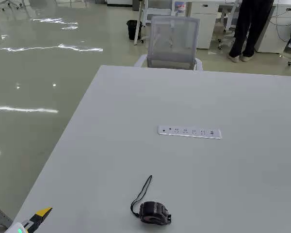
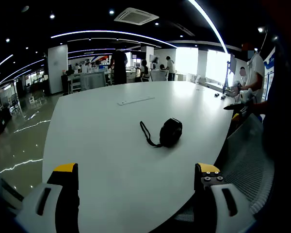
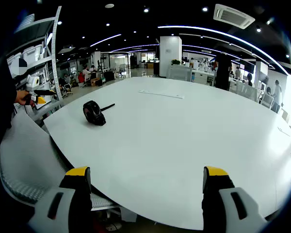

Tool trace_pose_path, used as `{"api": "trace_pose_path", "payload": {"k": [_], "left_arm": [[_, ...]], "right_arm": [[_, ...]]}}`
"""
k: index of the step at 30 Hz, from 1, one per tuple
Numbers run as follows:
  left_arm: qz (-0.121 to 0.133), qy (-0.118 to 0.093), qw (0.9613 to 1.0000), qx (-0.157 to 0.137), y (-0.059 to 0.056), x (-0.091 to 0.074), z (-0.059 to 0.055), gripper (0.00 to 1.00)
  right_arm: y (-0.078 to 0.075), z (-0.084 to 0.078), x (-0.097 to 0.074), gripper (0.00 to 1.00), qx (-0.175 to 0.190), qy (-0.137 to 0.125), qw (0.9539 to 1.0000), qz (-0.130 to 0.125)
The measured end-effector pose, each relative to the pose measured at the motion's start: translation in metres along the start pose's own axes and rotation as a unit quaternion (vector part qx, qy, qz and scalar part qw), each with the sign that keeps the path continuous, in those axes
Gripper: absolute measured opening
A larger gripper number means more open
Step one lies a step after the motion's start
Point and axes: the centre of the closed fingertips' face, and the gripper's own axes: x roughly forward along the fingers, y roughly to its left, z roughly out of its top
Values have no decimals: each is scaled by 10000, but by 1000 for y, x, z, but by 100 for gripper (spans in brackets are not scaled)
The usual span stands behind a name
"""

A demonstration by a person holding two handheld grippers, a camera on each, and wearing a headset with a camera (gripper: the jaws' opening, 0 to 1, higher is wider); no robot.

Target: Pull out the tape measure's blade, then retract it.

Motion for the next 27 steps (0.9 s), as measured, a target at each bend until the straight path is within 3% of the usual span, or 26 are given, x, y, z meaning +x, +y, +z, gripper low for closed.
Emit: {"api": "trace_pose_path", "payload": {"k": [5, 12, 17, 19, 20, 27], "left_arm": [[106, -20, 9999, -84, 8, -4, -2, 99], [71, -20, 9999, -69, 7, -2, -2, 99], [15, -25, 10000, -19, 1, 0, 0, 99], [-23, -39, 10000, 6, -2, 2, 3, 99], [-40, -44, 10000, 31, -5, 4, 4, 98], [-283, 47, 9992, 275, -15, 21, 10, 97]], "right_arm": [[-4, -5, -5, 99, 51, 23, 10000, -67], [-4, -5, -3, 99, 88, 0, 9999, -89], [0, -1, -1, 98, -7, -48, 10000, -40], [-1, 3, -1, 94, -362, -122, 9993, -32], [0, -1, 0, 93, -334, -28, 9994, -31], [4, 7, 7, 92, -295, -74, 9995, 80]]}}
